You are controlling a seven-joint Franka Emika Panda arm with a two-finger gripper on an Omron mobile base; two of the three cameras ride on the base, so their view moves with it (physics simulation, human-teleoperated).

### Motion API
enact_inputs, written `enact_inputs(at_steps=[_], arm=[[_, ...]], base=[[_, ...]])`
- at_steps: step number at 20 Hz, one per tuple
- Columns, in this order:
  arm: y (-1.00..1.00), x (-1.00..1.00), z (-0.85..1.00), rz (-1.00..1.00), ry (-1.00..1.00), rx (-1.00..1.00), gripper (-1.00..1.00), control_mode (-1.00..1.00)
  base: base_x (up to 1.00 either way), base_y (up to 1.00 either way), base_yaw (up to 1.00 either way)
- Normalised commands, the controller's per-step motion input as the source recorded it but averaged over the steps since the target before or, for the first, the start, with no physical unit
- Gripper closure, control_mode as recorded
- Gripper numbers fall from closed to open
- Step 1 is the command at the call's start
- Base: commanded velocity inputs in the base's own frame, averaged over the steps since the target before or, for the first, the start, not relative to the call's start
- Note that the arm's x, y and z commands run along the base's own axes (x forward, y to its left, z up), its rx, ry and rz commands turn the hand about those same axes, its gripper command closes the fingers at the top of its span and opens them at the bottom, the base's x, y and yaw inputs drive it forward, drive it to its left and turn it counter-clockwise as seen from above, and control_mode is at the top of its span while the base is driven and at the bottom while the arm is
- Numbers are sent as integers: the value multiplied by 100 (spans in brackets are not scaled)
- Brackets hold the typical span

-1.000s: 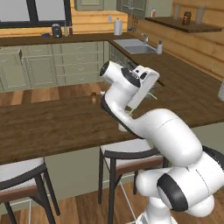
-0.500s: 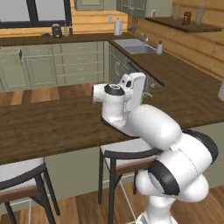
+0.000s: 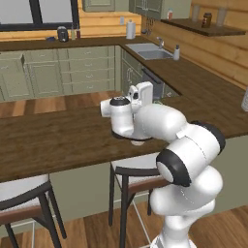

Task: Take a straw from the drawer in front and place it inside the glass cup on the dining counter.

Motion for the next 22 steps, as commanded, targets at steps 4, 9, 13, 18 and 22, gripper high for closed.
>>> enact_inputs(at_steps=[4, 9, 13, 18, 22], arm=[[20, 9, 0, -1, 0, -1, 100, -100], [20, 9, -3, -2, 3, 0, 100, -100], [3, 28, -25, -4, 4, 0, 100, -100], [0, 16, -28, -3, 1, 0, 100, -100], [0, 13, -14, -1, 0, 0, 100, -100]], base=[[0, 0, 0], [0, 0, 0], [0, 0, 0], [0, 0, 0], [0, 0, 0]])
